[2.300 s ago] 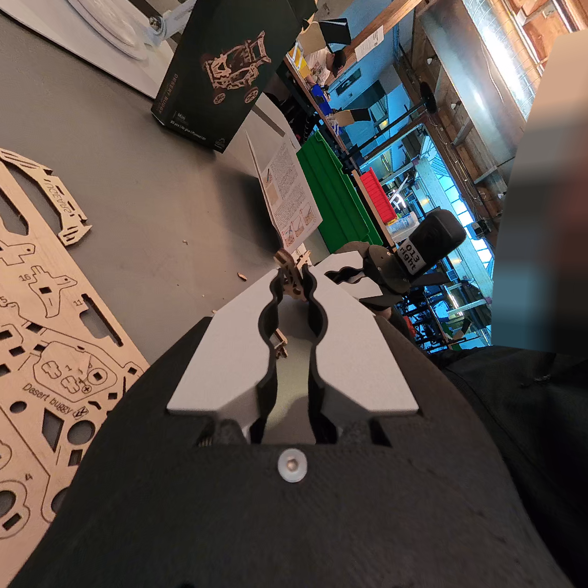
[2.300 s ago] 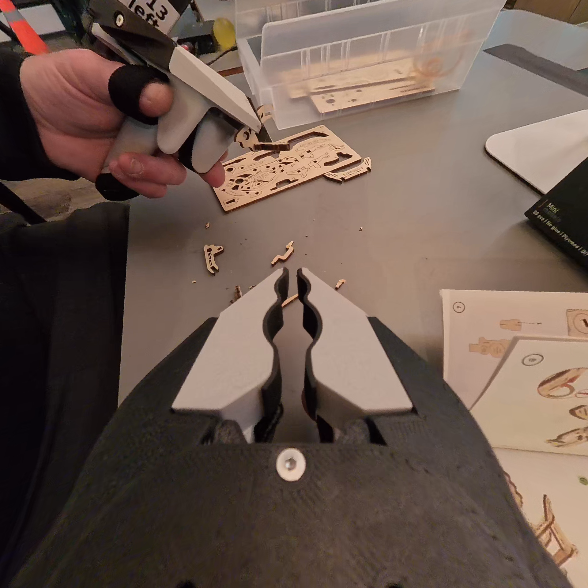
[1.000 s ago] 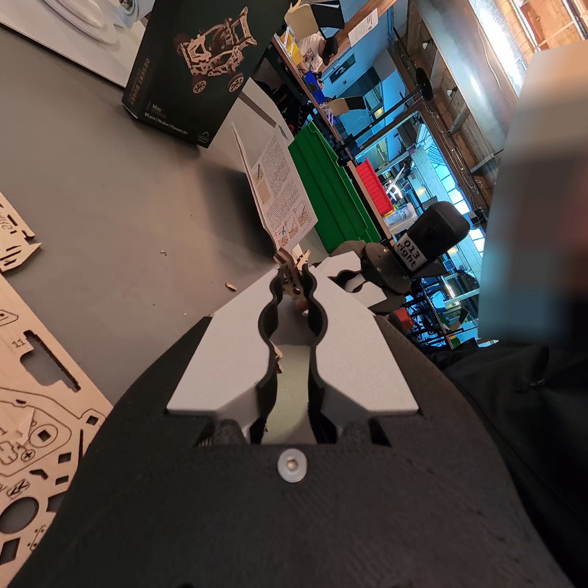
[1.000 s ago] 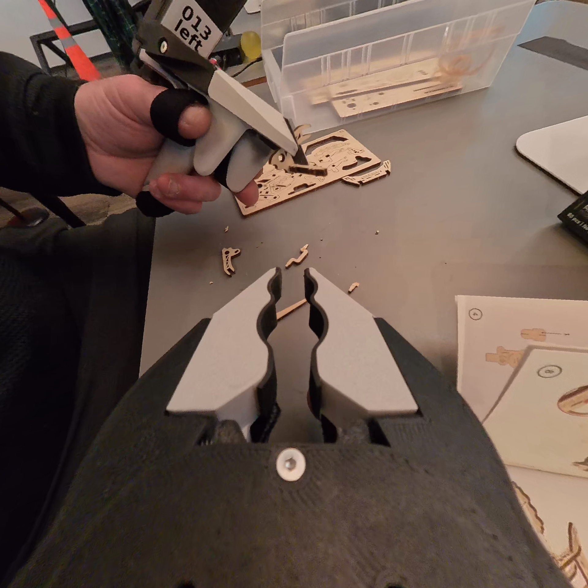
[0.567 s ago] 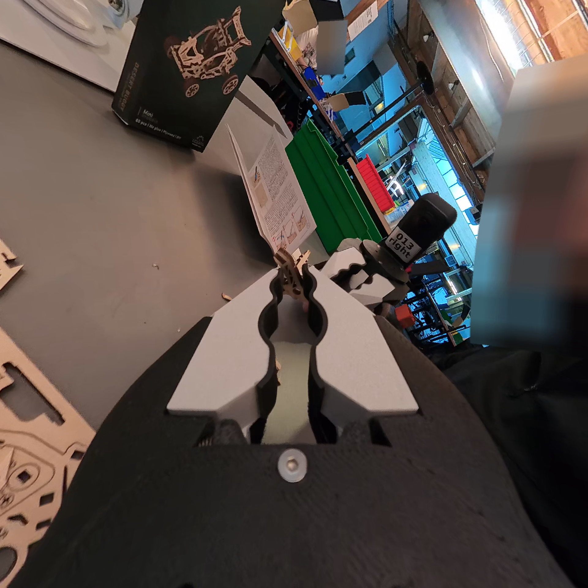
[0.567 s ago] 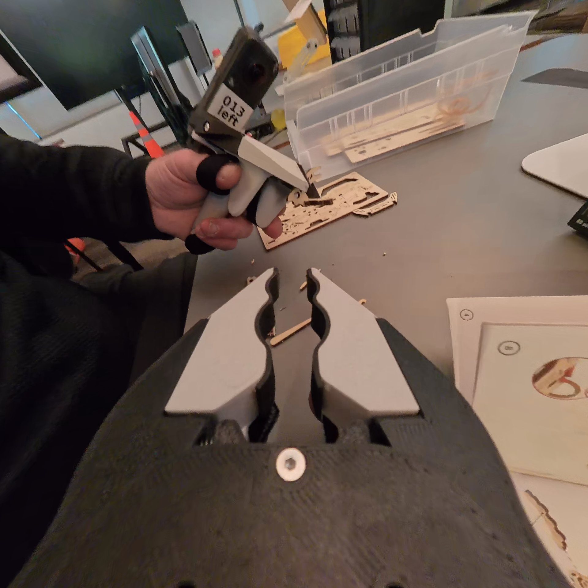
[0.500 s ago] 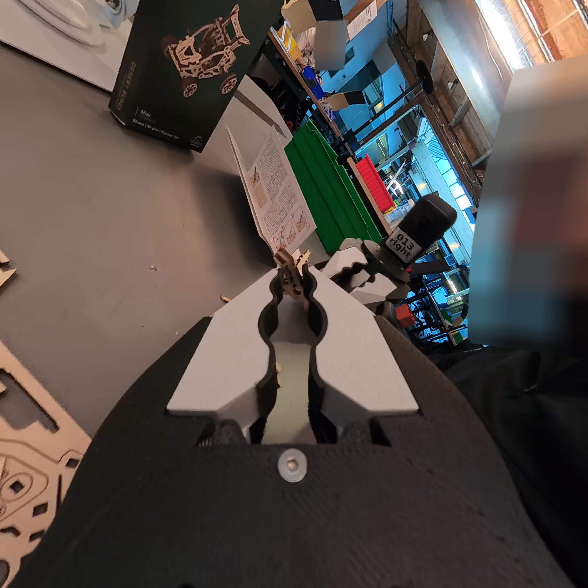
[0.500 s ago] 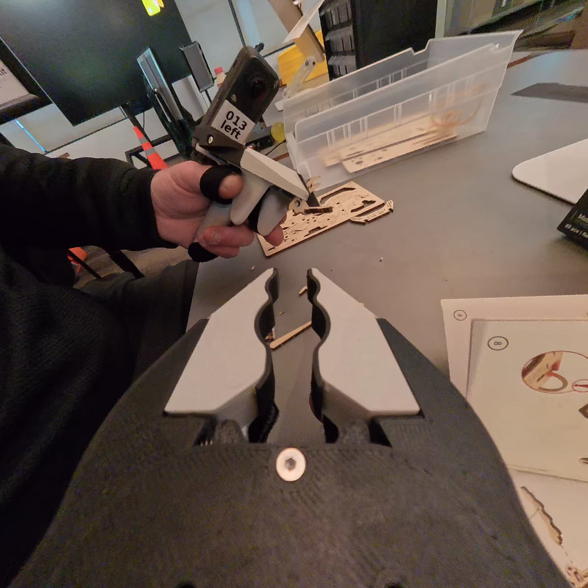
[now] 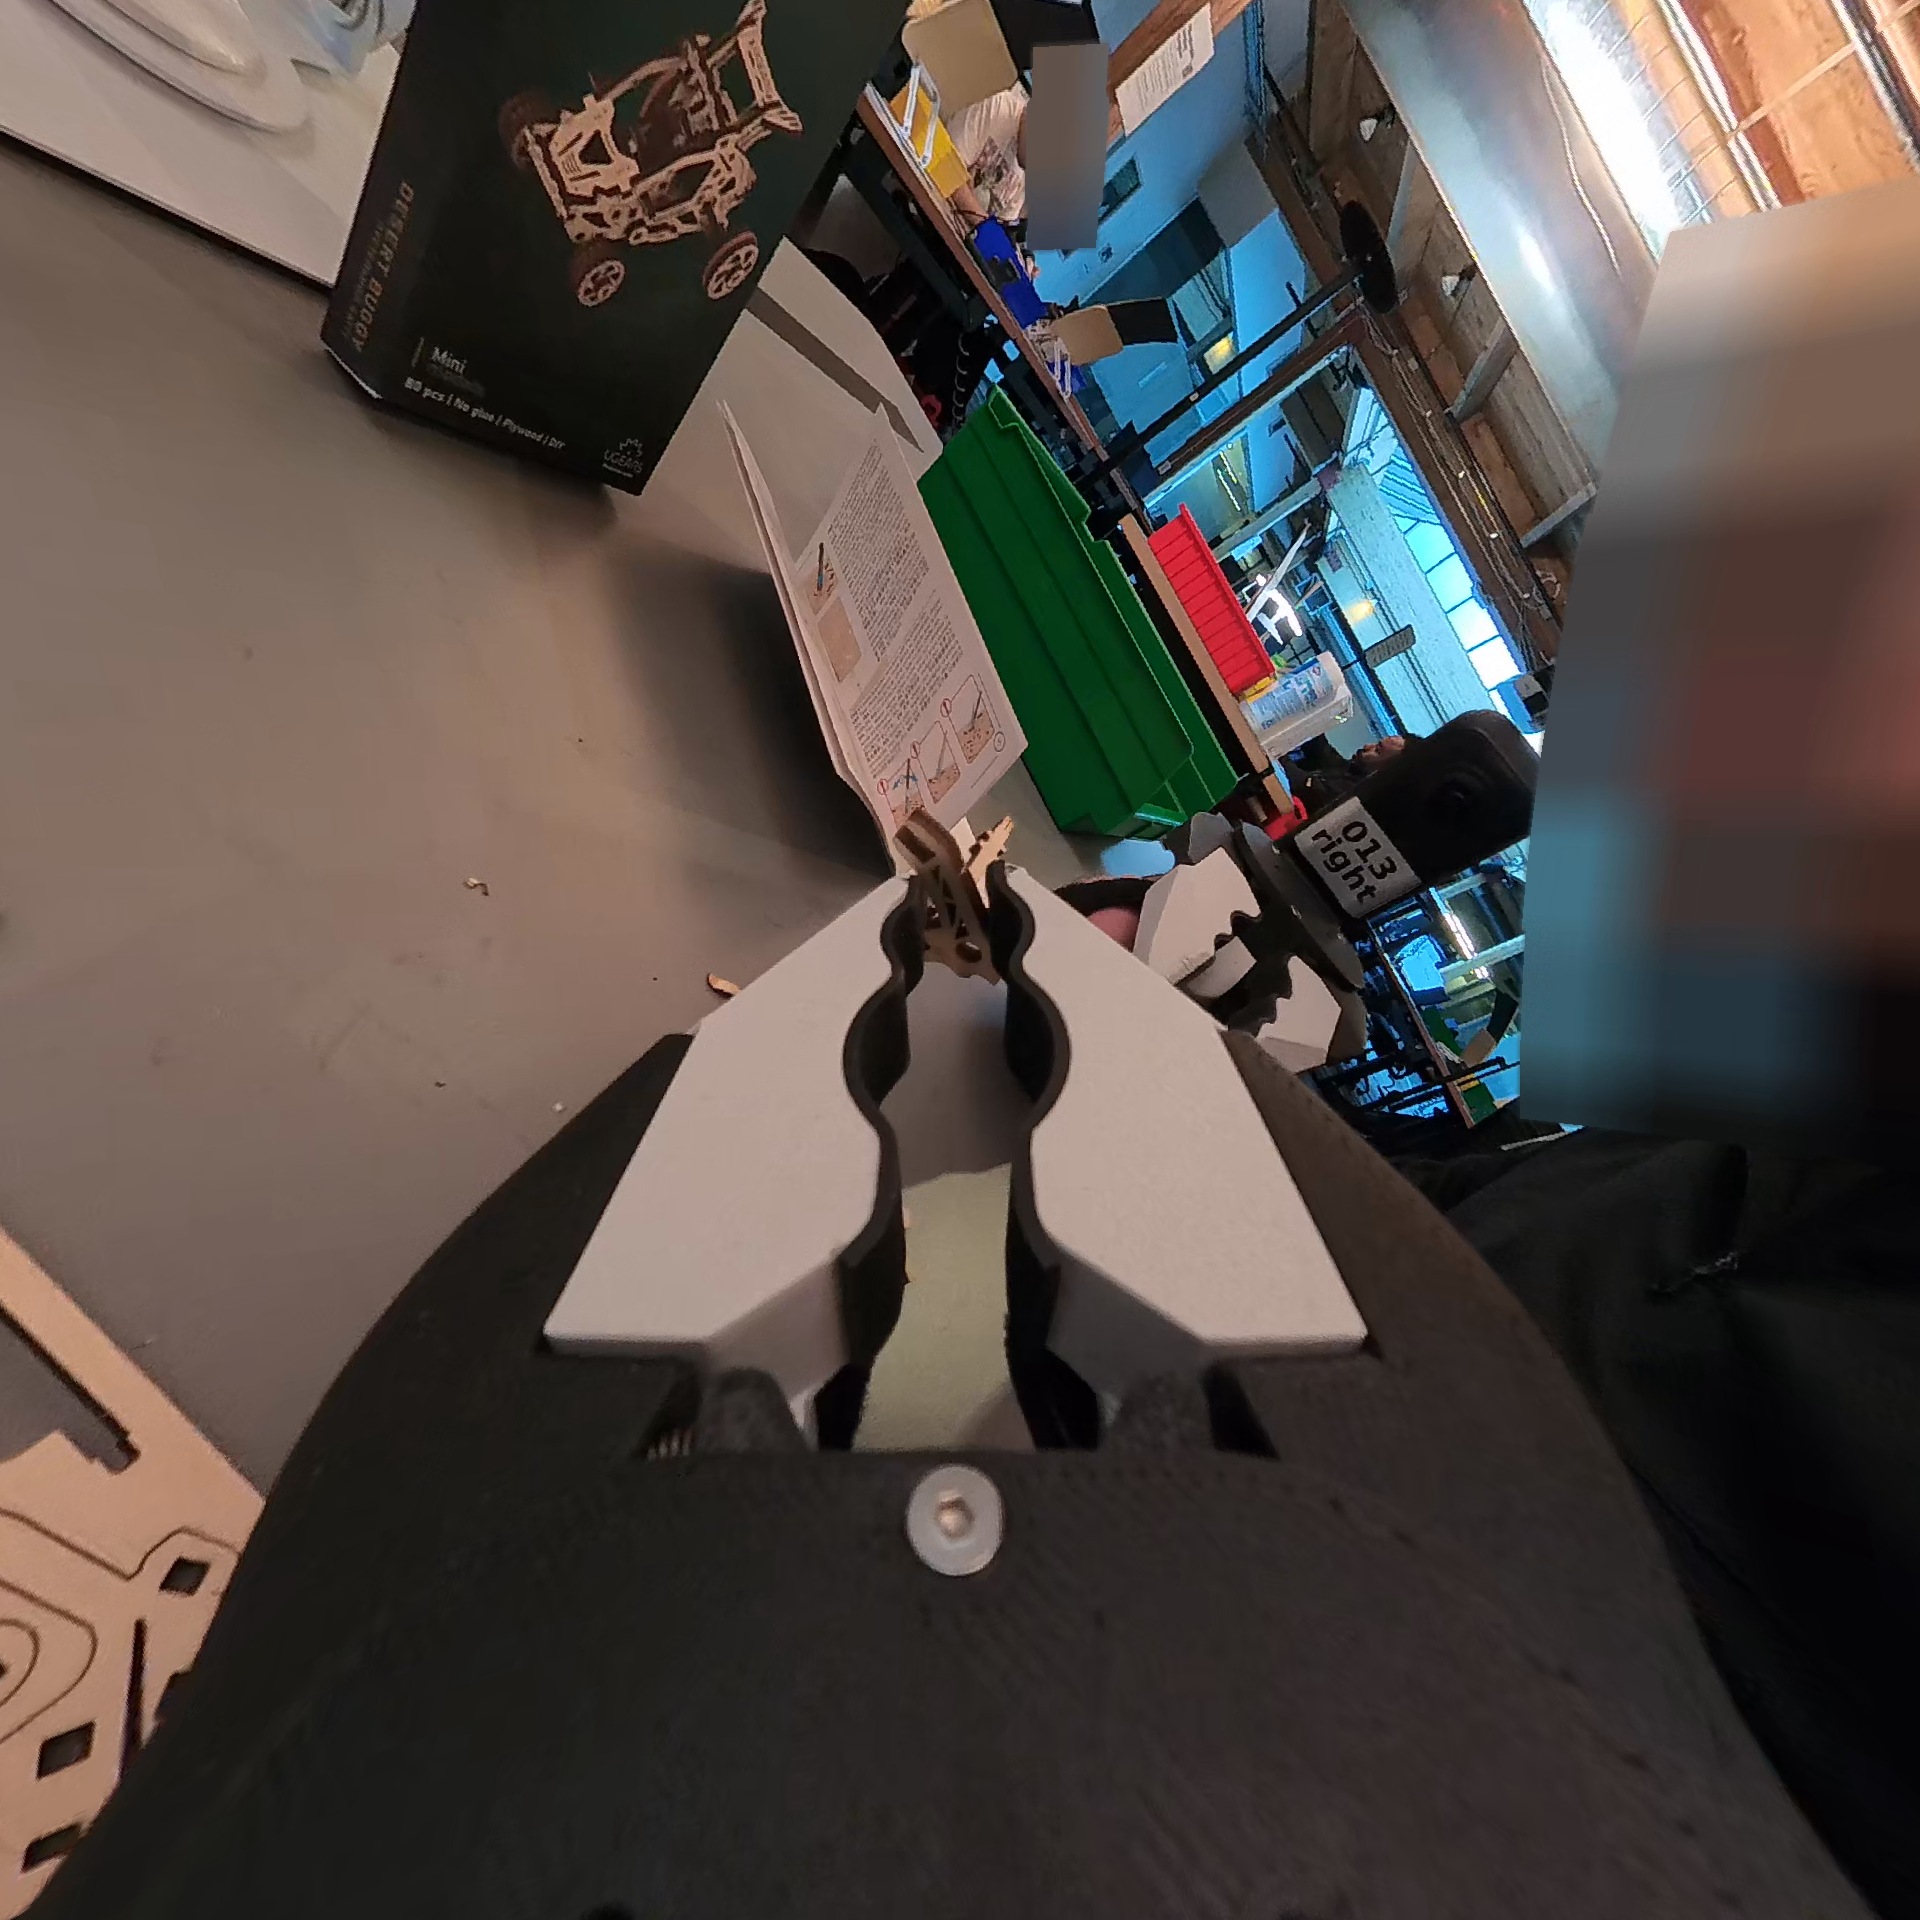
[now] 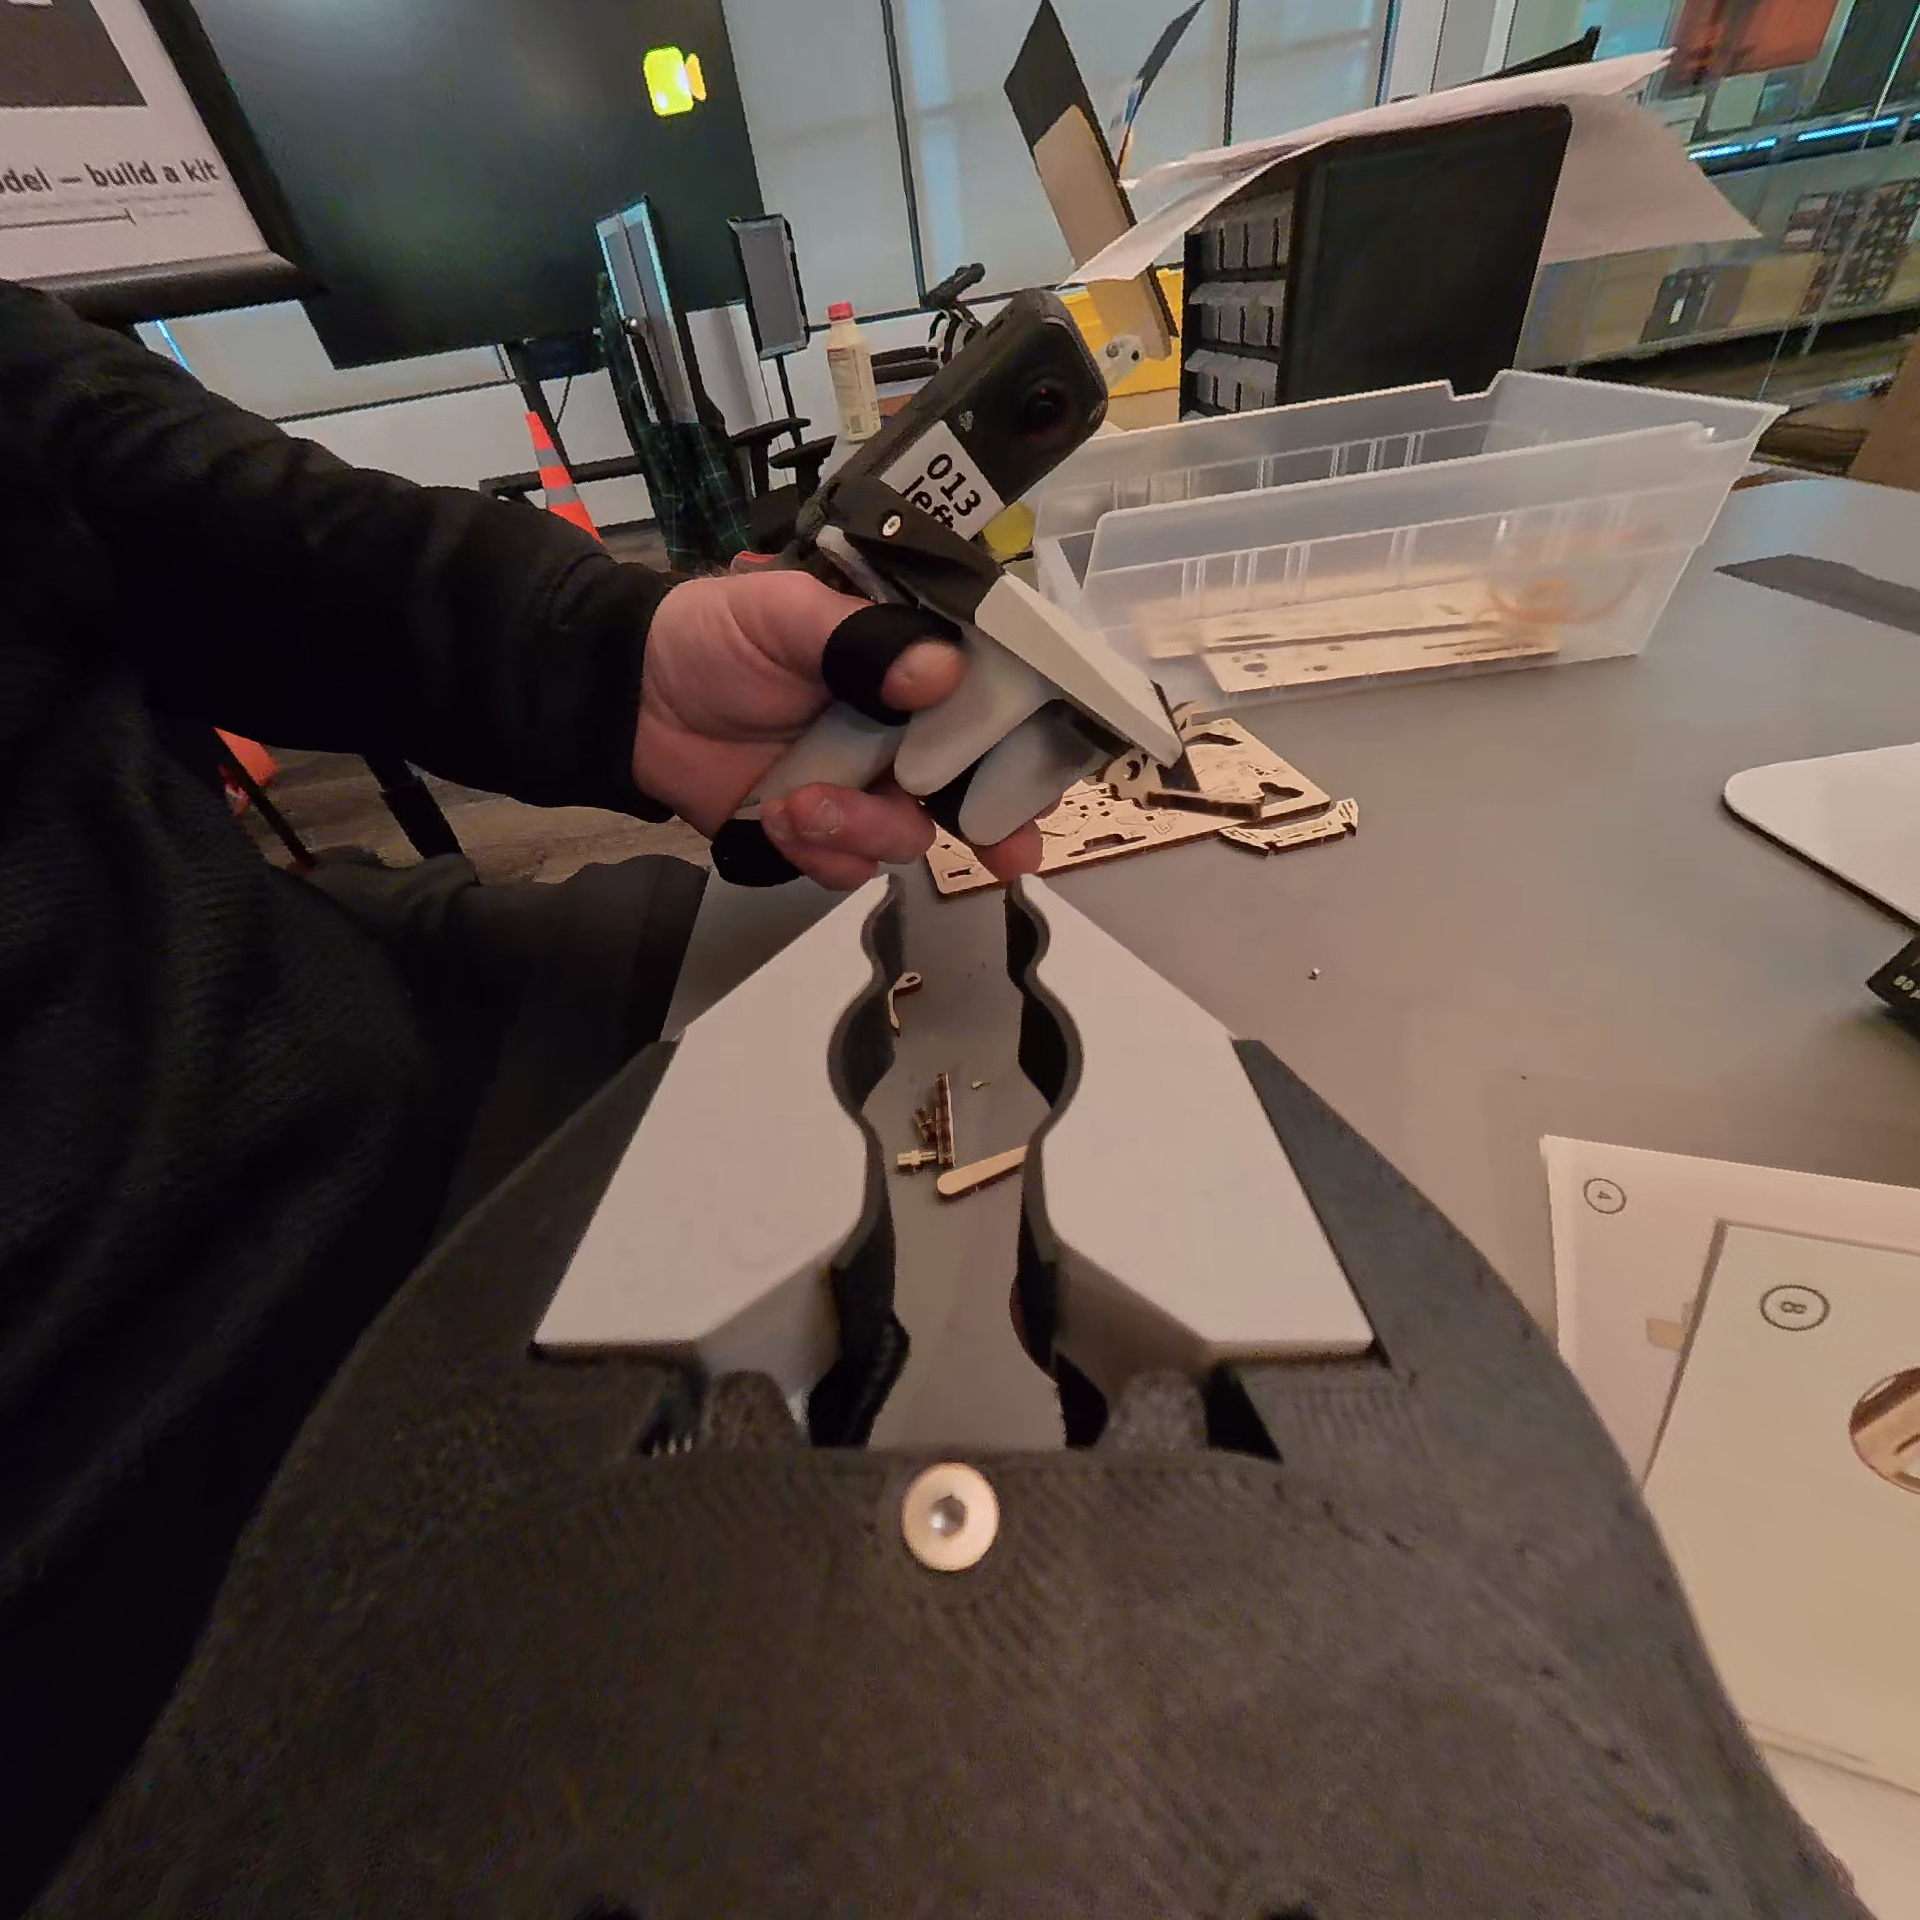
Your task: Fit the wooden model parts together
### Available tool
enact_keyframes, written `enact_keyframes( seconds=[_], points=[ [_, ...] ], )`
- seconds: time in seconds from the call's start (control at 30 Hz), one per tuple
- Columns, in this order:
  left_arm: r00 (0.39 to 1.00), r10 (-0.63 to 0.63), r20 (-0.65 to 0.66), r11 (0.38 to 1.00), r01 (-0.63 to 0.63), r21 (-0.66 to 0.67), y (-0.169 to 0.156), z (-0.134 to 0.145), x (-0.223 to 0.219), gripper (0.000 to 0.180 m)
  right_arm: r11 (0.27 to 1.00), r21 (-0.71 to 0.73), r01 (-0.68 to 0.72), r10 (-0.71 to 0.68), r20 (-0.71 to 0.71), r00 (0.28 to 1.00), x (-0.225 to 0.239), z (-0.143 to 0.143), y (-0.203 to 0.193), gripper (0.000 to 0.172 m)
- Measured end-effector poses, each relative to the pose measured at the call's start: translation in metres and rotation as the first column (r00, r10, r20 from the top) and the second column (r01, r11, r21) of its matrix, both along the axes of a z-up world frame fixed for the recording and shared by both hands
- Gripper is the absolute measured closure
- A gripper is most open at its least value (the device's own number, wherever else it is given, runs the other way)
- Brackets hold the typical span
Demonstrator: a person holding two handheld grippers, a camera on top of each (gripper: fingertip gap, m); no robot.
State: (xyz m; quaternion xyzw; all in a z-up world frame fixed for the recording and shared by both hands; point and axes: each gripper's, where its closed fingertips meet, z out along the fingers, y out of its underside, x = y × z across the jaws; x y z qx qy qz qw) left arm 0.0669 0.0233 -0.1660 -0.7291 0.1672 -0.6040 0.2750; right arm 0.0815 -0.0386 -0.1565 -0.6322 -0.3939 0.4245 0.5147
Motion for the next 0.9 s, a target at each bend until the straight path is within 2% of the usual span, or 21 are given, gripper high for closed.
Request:
enact_keyframes(
  seconds=[0.23,0.37,0.43,0.63,0.73,0.83,0.9],
  points=[
    [1.0,-0.004,0.014,1.0,0.004,0.002,-0.002,0.004,0.008,0.171,0.999,0.015,0.033,-0.032,-0.041,0.999,0.004,0.006,0.004,0.153],
    [0.999,0.023,0.023,1.0,-0.023,0.019,-0.001,0.007,0.014,0.171,0.999,-0.004,0.052,-0.052,-0.097,0.994,0.005,0.012,0.007,0.14],
    [1.0,0.027,0.012,0.999,-0.028,0.044,-0.003,0.009,0.018,0.171,0.998,-0.044,0.039,-0.045,-0.143,0.989,0.005,0.016,0.007,0.132],
    [0.999,0.037,0.016,0.993,-0.039,0.108,-0.004,0.019,0.032,0.171,0.972,-0.215,0.099,-0.15,-0.238,0.959,0.016,0.016,0.029,0.13],
    [0.997,0.026,0.07,0.998,-0.03,0.06,-0.005,0.023,0.04,0.171,0.978,-0.165,0.129,-0.164,-0.22,0.962,0.017,0.017,0.029,0.129],
    [0.985,0.032,0.171,0.999,-0.024,-0.048,-0.006,0.025,0.045,0.171,0.977,-0.13,0.17,-0.193,-0.193,0.962,0.017,0.016,0.031,0.128],
    [0.984,0.035,0.177,0.998,-0.025,-0.06,-0.008,0.021,0.048,0.171,0.977,-0.119,0.179,-0.2,-0.206,0.958,0.019,0.018,0.032,0.128]
  ],
)
